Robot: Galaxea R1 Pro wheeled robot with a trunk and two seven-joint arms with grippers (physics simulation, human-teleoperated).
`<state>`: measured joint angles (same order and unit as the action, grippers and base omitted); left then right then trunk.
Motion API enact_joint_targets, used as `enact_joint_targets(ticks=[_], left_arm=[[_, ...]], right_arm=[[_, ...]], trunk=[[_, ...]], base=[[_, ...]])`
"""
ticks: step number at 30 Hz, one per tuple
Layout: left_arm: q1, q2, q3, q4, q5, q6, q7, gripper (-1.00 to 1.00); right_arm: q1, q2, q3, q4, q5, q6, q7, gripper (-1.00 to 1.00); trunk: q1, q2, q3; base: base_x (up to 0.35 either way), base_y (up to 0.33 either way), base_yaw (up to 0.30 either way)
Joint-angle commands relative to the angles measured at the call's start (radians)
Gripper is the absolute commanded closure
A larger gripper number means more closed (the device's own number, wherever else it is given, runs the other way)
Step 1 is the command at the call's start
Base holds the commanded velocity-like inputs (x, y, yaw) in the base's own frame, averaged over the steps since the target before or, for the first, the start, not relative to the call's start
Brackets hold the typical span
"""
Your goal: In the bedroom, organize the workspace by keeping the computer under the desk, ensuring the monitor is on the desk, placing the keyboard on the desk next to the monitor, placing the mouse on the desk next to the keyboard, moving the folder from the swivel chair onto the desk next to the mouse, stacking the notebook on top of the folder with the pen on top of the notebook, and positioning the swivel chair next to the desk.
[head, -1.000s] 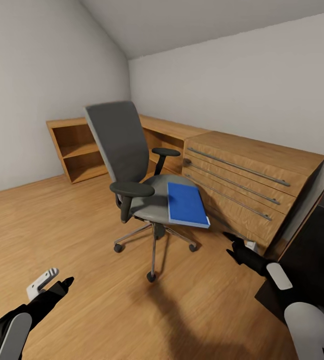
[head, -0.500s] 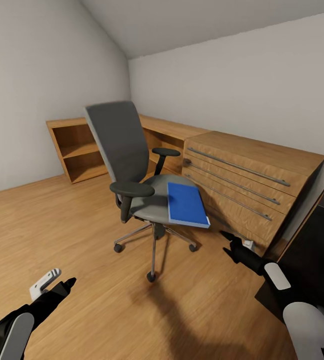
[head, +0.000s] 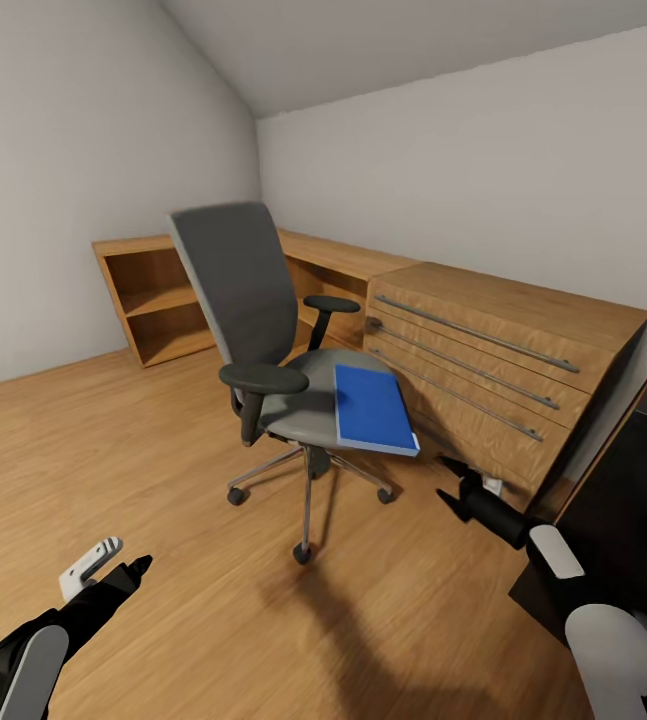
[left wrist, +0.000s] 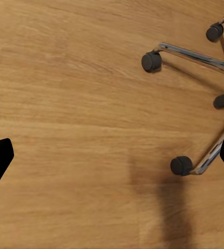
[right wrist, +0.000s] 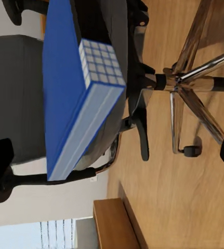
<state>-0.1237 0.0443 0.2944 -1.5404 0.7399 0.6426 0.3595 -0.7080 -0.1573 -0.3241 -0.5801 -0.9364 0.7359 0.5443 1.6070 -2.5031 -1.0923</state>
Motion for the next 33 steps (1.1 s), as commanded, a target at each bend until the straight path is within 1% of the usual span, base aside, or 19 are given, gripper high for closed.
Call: enact_joint_targets(ticks=[1,5,8,10,14,17,19,24,30,33], left_arm=[[-0.001,0.000,0.000,-0.001,0.011,0.003,0.009,-1.00],[-0.001,0.000,0.000,-0.001,0.010,0.003,0.009,-1.00],[-0.001,0.000,0.000,-0.001,0.010,0.003,0.009,-1.00],[-0.001,0.000,0.000,-0.001,0.008,0.003,0.009,-1.00],[-0.001,0.000,-0.001,-0.001,-0.018,0.002,0.008,-1.00],[-0.001,0.000,-0.001,-0.001,-0.046,0.003,0.007,-1.00],[-0.001,0.000,-0.001,-0.001,-0.054,0.003,0.006,-1.00],[-0.001,-0.001,-0.001,-0.001,-0.067,0.003,0.005,-1.00],[-0.001,-0.001,-0.001,-0.001,-0.070,0.003,0.004,-1.00],[-0.001,-0.001,-0.001,-0.001,-0.071,0.003,0.004,-1.00]], right_arm=[[-0.001,0.000,-0.004,0.001,-0.011,0.007,0.002,-1.00],[-0.001,0.000,-0.003,0.002,-0.047,0.009,0.005,-1.00],[0.000,0.000,-0.003,0.003,-0.058,0.008,0.006,-1.00],[-0.001,-0.001,-0.003,0.003,-0.060,0.008,0.006,-1.00],[-0.001,-0.002,-0.003,0.003,-0.064,0.008,0.007,-1.00],[-0.001,-0.002,-0.004,0.003,-0.065,0.008,0.007,-1.00],[0.000,-0.002,-0.003,0.003,-0.065,0.008,0.008,-1.00],[-0.001,-0.003,-0.003,0.004,-0.064,0.008,0.006,-1.00],[-0.001,-0.003,-0.003,0.013,-0.064,0.006,0.004,-1.00],[-0.001,-0.002,-0.002,0.059,-0.064,0.002,-0.002,-1.00]], trunk=[[0.000,0.000,-0.001],[0.000,0.000,-0.001],[0.000,0.000,-0.001],[0.000,0.000,-0.001],[0.000,0.000,-0.001],[0.000,0.000,-0.001],[0.000,0.000,-0.001],[0.000,0.000,-0.001],[0.000,0.000,-0.001],[0.000,0.000,-0.001]], base=[[0.000,0.000,0.000],[0.000,0.000,0.000],[0.003,0.000,0.000],[0.051,0.000,0.000],[0.197,0.000,0.000],[0.198,0.000,0.000],[0.103,0.000,0.000],[0.057,0.000,0.000],[0.169,0.000,0.000],[0.062,0.000,0.000]])
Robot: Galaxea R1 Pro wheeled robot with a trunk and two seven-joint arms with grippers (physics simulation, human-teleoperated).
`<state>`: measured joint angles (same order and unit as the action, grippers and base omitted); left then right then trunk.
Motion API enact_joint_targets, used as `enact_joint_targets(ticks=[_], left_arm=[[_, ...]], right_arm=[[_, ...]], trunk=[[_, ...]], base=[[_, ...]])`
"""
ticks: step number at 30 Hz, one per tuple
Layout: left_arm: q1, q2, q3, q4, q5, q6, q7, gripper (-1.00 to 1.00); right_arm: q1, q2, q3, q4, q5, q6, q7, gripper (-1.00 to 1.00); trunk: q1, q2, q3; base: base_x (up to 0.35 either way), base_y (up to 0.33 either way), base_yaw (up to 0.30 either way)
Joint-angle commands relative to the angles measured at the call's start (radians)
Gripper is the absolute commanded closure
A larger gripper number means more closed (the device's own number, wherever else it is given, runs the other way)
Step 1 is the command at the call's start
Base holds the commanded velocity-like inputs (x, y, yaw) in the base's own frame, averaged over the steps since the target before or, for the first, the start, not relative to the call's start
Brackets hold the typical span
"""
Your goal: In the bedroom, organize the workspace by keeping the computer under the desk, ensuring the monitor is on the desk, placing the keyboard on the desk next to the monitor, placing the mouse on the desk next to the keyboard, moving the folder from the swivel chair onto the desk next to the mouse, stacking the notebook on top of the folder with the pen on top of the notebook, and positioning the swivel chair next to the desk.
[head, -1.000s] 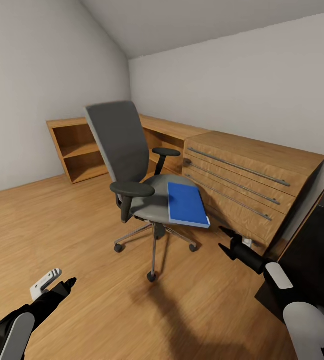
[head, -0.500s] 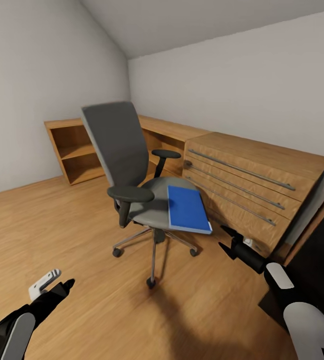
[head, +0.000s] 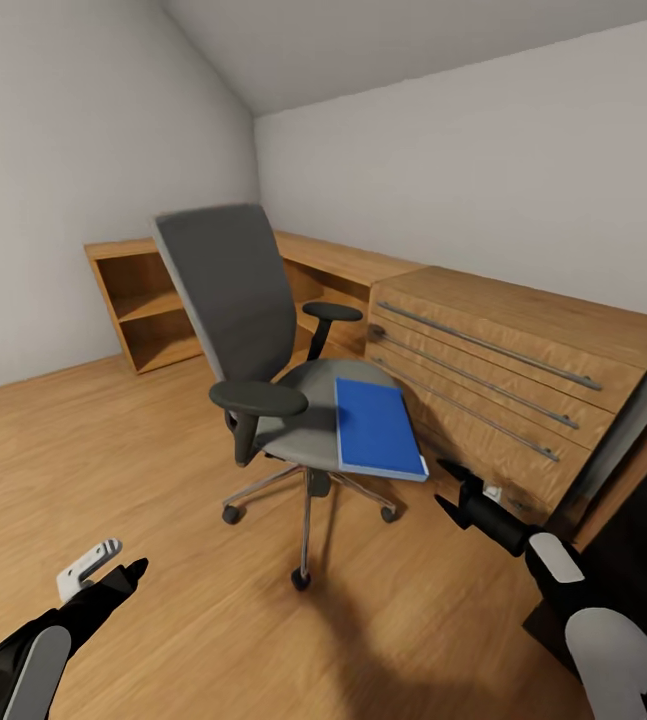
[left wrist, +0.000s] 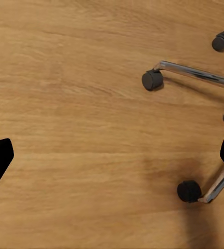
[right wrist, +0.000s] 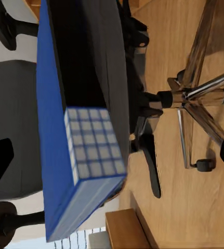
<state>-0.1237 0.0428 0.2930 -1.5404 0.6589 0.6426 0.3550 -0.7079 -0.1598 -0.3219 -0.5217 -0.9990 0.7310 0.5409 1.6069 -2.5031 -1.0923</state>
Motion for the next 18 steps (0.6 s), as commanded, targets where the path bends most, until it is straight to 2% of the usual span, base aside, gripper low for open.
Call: enact_joint_targets(ticks=[1,18], left_arm=[[-0.001,0.000,0.000,-0.001,0.010,0.003,0.009,-1.00],[-0.001,0.001,0.000,-0.003,0.008,0.003,0.009,-1.00]], right_arm=[[-0.001,0.001,-0.004,0.008,-0.001,0.006,0.000,-1.00],[-0.001,0.012,0.002,0.038,0.003,-0.001,-0.002,-1.00]], trunk=[[0.000,0.000,-0.001],[0.000,0.000,-0.001]], base=[[0.032,0.000,0.000],[0.004,0.000,0.000]])
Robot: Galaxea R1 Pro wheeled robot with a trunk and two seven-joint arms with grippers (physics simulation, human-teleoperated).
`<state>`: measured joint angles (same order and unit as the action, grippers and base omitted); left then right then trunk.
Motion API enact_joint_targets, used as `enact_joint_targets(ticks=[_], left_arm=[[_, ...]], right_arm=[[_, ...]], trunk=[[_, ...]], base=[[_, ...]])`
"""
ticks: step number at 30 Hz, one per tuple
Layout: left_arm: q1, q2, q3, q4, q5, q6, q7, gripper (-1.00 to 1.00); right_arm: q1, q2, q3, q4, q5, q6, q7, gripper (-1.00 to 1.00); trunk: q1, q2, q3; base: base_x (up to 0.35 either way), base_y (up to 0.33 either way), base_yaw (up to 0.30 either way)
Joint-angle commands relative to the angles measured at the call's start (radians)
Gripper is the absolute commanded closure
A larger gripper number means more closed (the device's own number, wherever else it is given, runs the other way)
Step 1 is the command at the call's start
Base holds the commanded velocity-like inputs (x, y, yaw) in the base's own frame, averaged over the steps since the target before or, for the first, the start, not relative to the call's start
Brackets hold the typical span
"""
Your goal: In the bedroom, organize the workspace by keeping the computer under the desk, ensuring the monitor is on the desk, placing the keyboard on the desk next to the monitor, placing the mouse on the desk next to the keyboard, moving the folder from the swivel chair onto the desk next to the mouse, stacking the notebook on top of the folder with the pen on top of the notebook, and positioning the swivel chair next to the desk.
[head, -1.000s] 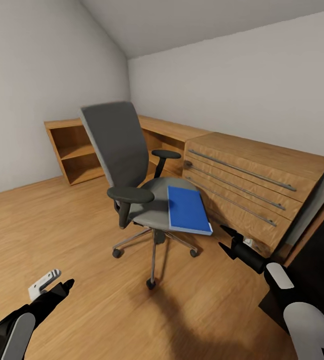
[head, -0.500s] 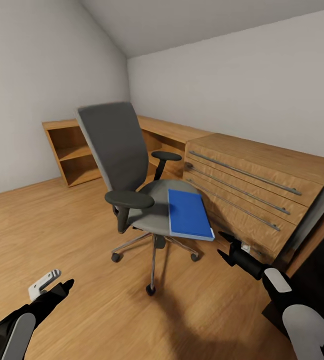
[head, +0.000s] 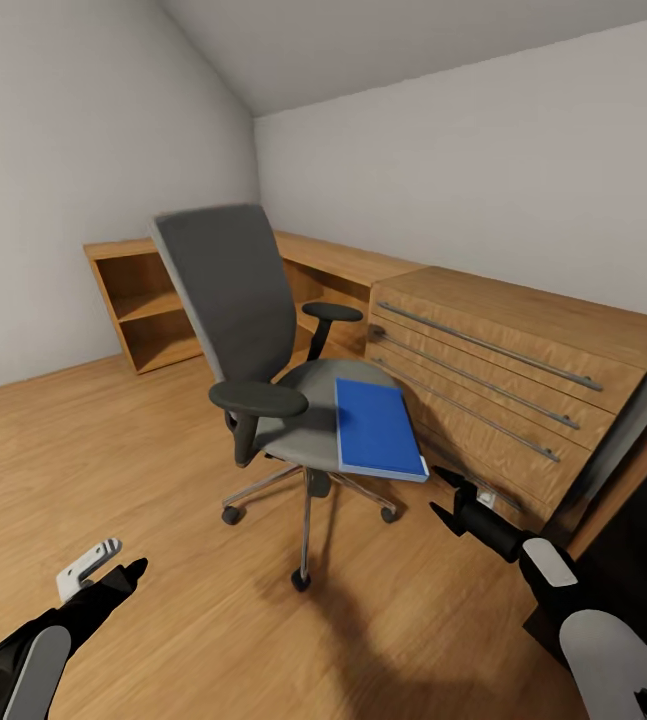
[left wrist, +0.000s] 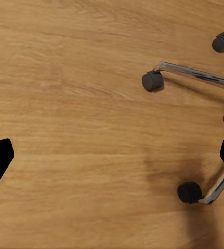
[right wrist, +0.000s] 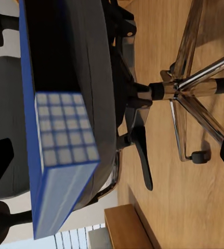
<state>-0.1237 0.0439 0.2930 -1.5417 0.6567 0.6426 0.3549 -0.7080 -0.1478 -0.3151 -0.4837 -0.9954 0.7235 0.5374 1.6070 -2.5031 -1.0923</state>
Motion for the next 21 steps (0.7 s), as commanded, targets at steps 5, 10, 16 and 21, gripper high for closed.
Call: enact_joint_targets(ticks=[5,10,16,21], left_arm=[[-0.001,0.000,0.000,-0.001,0.011,0.003,0.009,-1.00],[-0.001,0.001,0.000,-0.002,0.011,0.003,0.009,-1.00],[-0.001,0.001,0.000,-0.002,0.011,0.003,0.009,-1.00],[-0.001,0.001,0.000,-0.002,0.011,0.003,0.009,-1.00]], right_arm=[[-0.001,0.004,-0.004,0.000,0.000,0.007,0.001,-1.00],[-0.001,0.008,-0.004,-0.001,0.000,0.007,0.001,-1.00],[-0.001,0.011,-0.004,-0.001,0.001,0.007,0.001,-1.00],[-0.001,0.013,-0.003,-0.001,0.003,0.007,0.001,-1.00]], trunk=[[0.000,0.000,-0.001],[0.000,0.000,-0.001],[0.000,0.000,-0.001],[0.000,0.000,-0.001]], base=[[0.000,0.000,0.000],[0.027,0.013,0.000],[0.018,0.011,0.000],[0.004,0.002,0.000]])
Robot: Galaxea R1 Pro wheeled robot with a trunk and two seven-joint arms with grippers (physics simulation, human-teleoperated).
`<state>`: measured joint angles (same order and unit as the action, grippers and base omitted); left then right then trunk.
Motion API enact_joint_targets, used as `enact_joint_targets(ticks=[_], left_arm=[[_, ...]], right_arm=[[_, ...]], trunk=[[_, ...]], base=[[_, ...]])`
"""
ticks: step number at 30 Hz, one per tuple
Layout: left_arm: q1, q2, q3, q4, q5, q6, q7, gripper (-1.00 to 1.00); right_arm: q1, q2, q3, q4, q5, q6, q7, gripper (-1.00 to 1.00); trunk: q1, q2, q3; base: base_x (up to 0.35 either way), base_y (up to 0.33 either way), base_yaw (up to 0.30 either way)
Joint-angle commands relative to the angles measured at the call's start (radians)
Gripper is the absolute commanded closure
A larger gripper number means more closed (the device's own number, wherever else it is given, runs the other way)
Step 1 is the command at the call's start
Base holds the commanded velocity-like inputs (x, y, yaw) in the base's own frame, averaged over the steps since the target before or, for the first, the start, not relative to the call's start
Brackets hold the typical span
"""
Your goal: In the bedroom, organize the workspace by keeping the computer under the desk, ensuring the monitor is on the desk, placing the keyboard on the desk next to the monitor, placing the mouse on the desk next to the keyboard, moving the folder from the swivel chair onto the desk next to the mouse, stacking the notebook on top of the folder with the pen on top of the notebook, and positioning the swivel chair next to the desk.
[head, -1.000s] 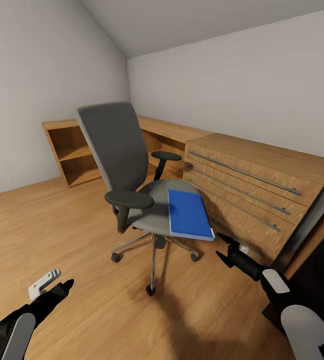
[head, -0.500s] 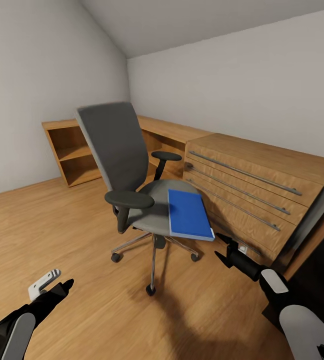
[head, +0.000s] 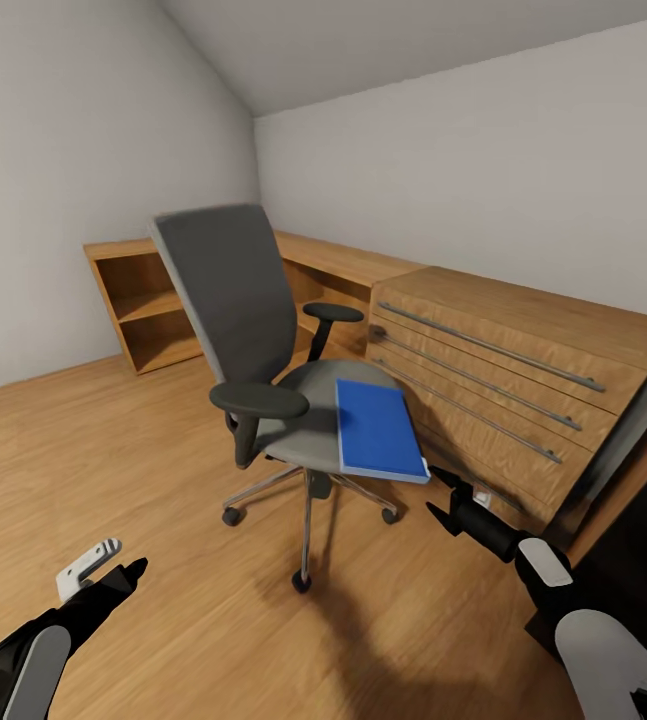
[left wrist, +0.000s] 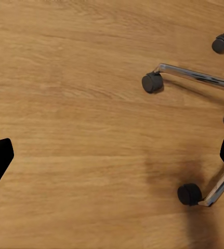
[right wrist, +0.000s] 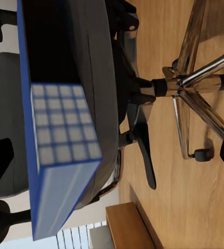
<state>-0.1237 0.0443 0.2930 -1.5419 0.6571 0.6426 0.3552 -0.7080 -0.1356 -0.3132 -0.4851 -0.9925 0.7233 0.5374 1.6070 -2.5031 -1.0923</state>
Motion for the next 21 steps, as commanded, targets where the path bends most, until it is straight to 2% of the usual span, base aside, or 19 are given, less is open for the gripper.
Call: enact_joint_targets(ticks=[1,12,21], left_arm=[[-0.001,0.000,0.000,-0.001,0.011,0.003,0.009,-1.00],[-0.001,0.000,0.000,-0.001,0.012,0.003,0.010,-1.00],[-0.001,0.000,0.000,-0.001,0.012,0.003,0.010,-1.00]], right_arm=[[-0.001,0.000,-0.005,0.000,0.000,0.007,0.001,-1.00],[-0.001,0.001,-0.004,0.000,0.000,0.007,0.001,-1.00],[-0.001,0.001,-0.004,0.000,0.000,0.007,0.001,-1.00]], trunk=[[0.000,0.000,-0.001],[0.000,0.000,-0.001],[0.000,0.000,-0.001]], base=[[0.012,0.008,0.000],[0.131,0.069,0.000],[0.042,0.018,0.000]])
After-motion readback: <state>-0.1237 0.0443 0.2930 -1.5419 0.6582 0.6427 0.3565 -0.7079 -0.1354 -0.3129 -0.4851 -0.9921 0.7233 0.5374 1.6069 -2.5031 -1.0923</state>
